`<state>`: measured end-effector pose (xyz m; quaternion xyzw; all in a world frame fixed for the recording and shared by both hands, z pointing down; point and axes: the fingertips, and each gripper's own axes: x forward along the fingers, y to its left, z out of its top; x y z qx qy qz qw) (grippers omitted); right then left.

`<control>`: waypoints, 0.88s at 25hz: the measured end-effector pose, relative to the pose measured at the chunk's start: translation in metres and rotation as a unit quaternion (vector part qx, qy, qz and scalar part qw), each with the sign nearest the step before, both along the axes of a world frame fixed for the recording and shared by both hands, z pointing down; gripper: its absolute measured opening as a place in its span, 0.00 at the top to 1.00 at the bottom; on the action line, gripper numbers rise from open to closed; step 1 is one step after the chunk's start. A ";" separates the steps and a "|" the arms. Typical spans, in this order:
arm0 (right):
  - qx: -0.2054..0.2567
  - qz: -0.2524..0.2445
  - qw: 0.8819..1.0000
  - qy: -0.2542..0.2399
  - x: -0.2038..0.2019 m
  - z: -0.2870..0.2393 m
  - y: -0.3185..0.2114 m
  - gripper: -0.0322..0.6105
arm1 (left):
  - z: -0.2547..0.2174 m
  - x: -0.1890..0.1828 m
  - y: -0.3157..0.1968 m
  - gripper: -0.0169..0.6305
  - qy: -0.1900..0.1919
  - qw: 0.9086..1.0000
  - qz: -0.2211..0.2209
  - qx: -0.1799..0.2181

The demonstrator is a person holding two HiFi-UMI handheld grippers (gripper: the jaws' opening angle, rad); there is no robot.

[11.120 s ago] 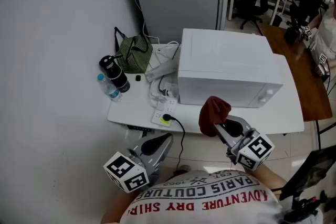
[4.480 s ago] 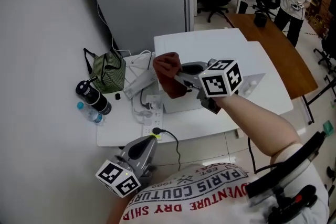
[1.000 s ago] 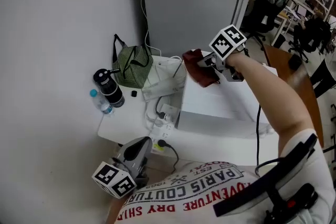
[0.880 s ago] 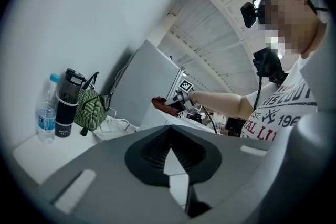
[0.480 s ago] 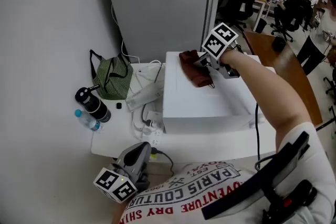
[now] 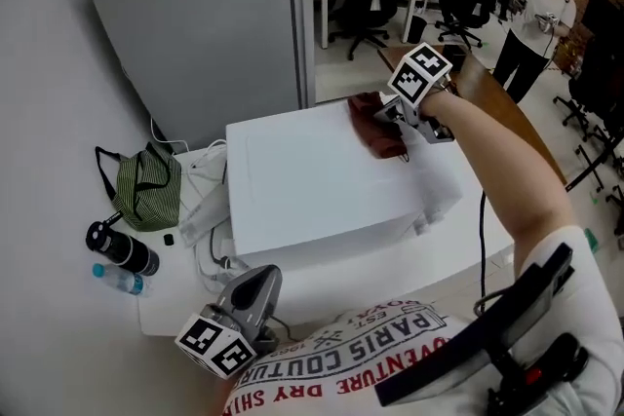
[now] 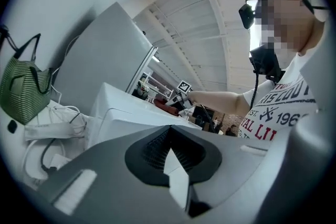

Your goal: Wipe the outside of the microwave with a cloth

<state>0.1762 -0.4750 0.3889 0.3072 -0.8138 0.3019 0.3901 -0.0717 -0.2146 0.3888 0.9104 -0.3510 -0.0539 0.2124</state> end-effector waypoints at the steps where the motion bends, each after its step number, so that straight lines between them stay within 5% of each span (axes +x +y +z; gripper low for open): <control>1: -0.001 0.011 1.000 0.001 0.014 0.001 0.001 0.88 | -0.001 0.008 -0.001 0.96 0.000 1.000 0.011 0.003; 6: 0.006 0.054 0.998 0.009 0.069 -0.001 0.005 0.88 | -0.001 0.037 -0.006 0.96 -0.004 0.997 0.073 0.016; 15: 0.027 0.109 0.994 0.002 0.100 0.000 0.016 0.88 | -0.003 0.034 0.001 0.96 -0.003 0.996 0.084 0.008; 18: 0.069 0.119 0.990 -0.019 0.098 -0.018 0.027 0.88 | -0.005 0.025 0.008 0.96 -0.004 0.997 0.080 0.012; 22: 0.162 0.096 0.976 -0.106 0.056 -0.065 0.082 0.88 | -0.007 0.002 0.021 0.96 -0.005 0.997 0.077 0.012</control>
